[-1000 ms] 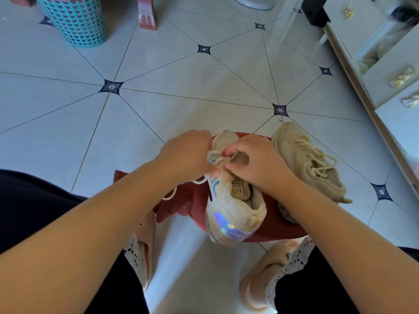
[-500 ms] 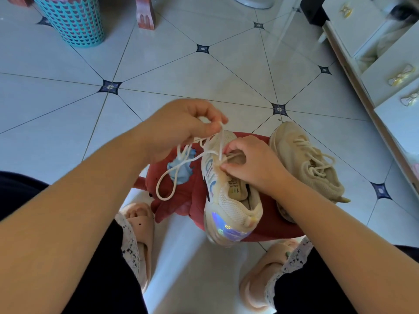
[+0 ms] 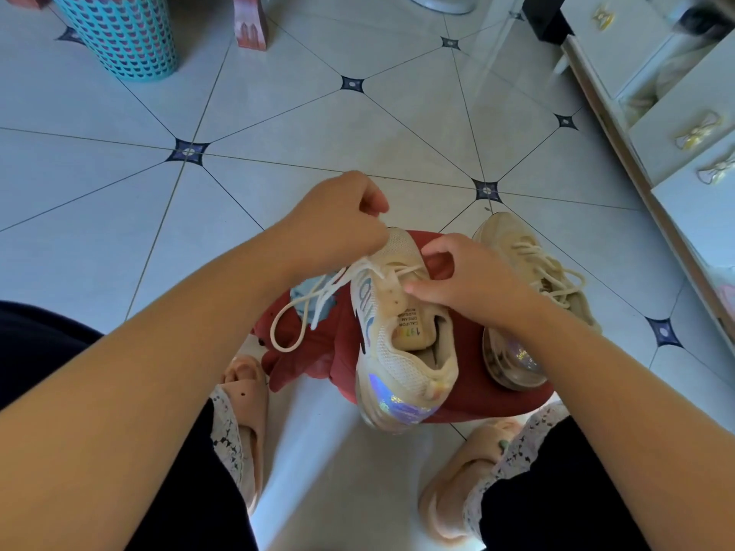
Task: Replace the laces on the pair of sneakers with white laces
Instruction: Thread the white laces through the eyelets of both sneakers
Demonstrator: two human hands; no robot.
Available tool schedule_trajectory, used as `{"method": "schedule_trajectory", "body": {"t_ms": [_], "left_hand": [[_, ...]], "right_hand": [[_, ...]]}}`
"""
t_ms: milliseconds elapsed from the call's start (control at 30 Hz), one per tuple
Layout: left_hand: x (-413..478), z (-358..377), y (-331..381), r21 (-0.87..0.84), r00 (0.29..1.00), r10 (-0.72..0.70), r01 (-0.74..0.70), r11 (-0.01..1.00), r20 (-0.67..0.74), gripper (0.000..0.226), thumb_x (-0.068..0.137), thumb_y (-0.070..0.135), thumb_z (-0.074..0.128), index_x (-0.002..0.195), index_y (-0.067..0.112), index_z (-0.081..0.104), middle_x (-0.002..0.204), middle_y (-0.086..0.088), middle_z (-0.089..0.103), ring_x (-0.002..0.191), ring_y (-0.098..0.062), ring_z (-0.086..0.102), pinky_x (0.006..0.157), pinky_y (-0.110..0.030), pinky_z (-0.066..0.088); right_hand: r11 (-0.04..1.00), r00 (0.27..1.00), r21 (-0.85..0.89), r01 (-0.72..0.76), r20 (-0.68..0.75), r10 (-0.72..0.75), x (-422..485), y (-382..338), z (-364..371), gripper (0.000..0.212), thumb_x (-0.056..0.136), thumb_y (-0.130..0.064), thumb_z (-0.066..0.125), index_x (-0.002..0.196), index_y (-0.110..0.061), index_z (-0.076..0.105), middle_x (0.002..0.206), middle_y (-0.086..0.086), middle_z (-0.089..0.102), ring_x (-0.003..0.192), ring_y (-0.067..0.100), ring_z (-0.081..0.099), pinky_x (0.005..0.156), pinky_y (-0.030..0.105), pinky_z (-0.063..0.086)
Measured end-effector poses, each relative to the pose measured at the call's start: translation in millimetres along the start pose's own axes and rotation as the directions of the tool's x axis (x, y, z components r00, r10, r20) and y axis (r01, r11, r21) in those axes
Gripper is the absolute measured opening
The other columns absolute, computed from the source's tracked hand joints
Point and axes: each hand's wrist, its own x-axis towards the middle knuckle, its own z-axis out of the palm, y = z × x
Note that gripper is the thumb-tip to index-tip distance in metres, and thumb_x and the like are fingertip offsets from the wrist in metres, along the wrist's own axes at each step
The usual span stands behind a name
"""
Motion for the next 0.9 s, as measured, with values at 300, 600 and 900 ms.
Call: {"method": "schedule_trajectory", "body": {"t_ms": [300, 600, 900], "left_hand": [[-1.2, 35.9, 3.3, -0.319, 0.991, -0.055, 0.091, 0.943, 0.120, 0.035, 0.099, 0.021, 0.034, 0.131, 0.018, 0.049, 0.119, -0.003, 0.060, 0.079, -0.012, 0.056, 0.081, -0.028, 0.045], [0.1, 42.4, 7.0, -0.391, 0.937, -0.167, 0.284, 0.875, 0.307, 0.045, 0.091, 0.061, 0.020, 0.095, 0.024, 0.046, 0.063, -0.003, 0.042, 0.057, -0.015, 0.036, 0.075, -0.029, 0.040], [-1.1, 46.3, -10.3, 0.067, 0.999, 0.008, -0.010, 0.998, 0.037, 0.008, 0.086, 0.016, 0.059, 0.090, 0.014, 0.066, 0.066, 0.013, 0.048, 0.058, -0.001, 0.043, 0.049, -0.003, 0.034]], "right_hand": [[0.961, 0.989, 0.275, -0.038, -0.130, 0.077, 1.8, -5.6, -1.1, 0.026, 0.076, -0.020, 0.071, 0.100, -0.021, 0.062, 0.091, -0.007, 0.064, 0.084, 0.007, 0.060, 0.074, 0.014, 0.045], [0.893, 0.997, 0.446, 0.066, -0.065, -0.041, -2.7, -19.8, 3.8, 0.007, 0.078, -0.013, 0.069, 0.073, -0.018, 0.069, 0.062, -0.005, 0.068, 0.067, 0.000, 0.064, 0.070, 0.014, 0.049], [0.959, 0.984, 0.259, -0.117, -0.099, 0.147, 0.1, 3.3, 1.8, 0.017, 0.076, -0.037, 0.071, 0.085, -0.022, 0.066, 0.079, -0.011, 0.063, 0.073, 0.002, 0.056, 0.064, 0.012, 0.042]]}}
